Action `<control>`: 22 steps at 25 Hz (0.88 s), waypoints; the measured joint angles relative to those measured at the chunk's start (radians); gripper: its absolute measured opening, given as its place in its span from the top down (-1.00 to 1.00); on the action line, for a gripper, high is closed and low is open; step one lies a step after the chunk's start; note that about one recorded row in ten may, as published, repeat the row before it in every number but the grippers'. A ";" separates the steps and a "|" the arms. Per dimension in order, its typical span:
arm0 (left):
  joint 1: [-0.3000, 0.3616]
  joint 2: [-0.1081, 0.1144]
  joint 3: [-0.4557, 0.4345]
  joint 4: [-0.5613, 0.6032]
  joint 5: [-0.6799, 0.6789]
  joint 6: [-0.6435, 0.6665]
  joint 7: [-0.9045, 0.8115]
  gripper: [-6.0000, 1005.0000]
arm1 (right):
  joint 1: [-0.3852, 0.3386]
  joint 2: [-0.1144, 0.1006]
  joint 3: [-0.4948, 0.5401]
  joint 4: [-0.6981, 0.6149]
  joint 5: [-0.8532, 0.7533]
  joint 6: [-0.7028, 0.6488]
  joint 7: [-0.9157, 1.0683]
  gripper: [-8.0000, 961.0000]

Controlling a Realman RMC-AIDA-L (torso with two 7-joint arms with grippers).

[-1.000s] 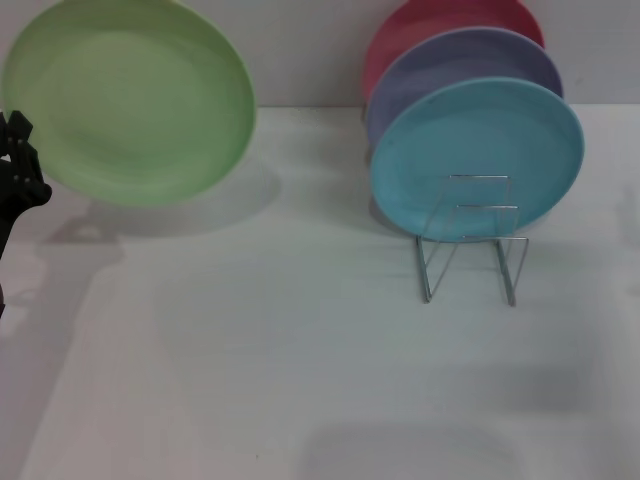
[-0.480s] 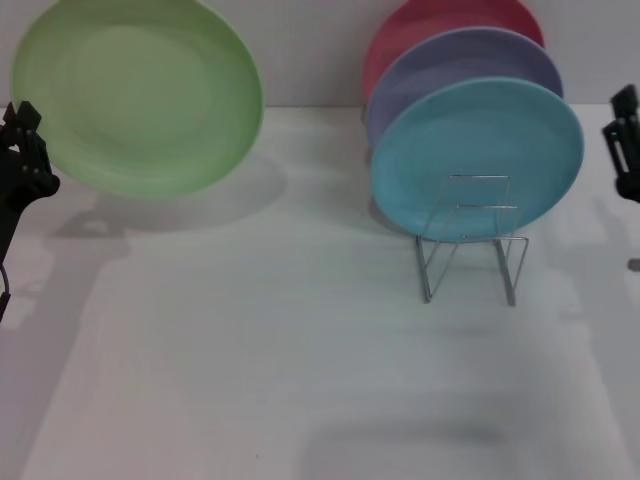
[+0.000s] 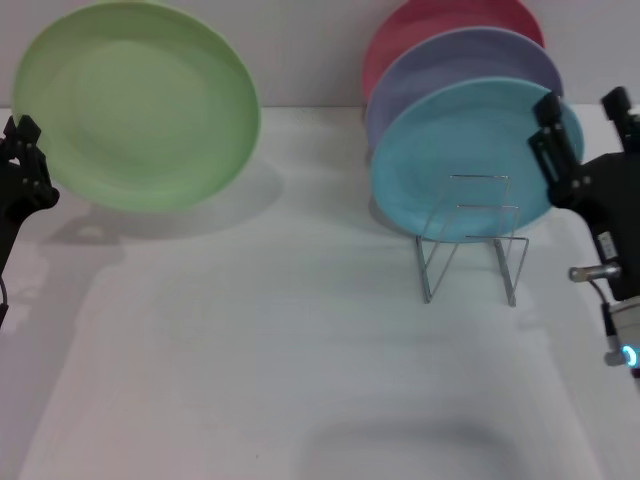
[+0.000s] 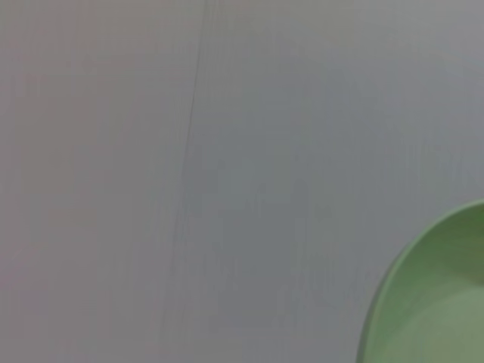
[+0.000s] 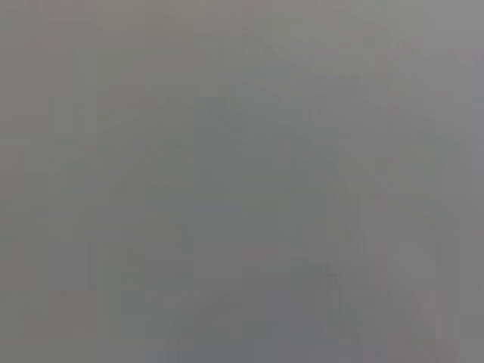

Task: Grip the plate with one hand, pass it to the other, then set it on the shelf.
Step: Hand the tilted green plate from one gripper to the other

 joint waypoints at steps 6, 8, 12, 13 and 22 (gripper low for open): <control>0.003 0.000 0.010 0.007 -0.001 0.009 0.021 0.92 | 0.007 0.004 -0.002 0.044 -0.068 0.075 -0.004 -0.56; 0.004 0.000 0.012 0.007 -0.001 0.013 0.022 0.92 | 0.011 0.005 -0.002 0.066 -0.094 0.109 -0.004 -0.56; 0.006 0.000 0.012 0.008 -0.002 0.019 0.022 0.92 | 0.014 0.007 -0.005 0.086 -0.107 0.145 -0.005 -0.56; 0.006 0.000 0.012 0.008 -0.002 0.022 0.022 0.92 | 0.017 0.008 -0.012 0.100 -0.110 0.170 -0.012 -0.56; 0.009 -0.002 0.059 0.010 -0.036 0.043 0.045 0.92 | 0.048 0.012 -0.046 0.149 -0.111 0.271 -0.070 -0.55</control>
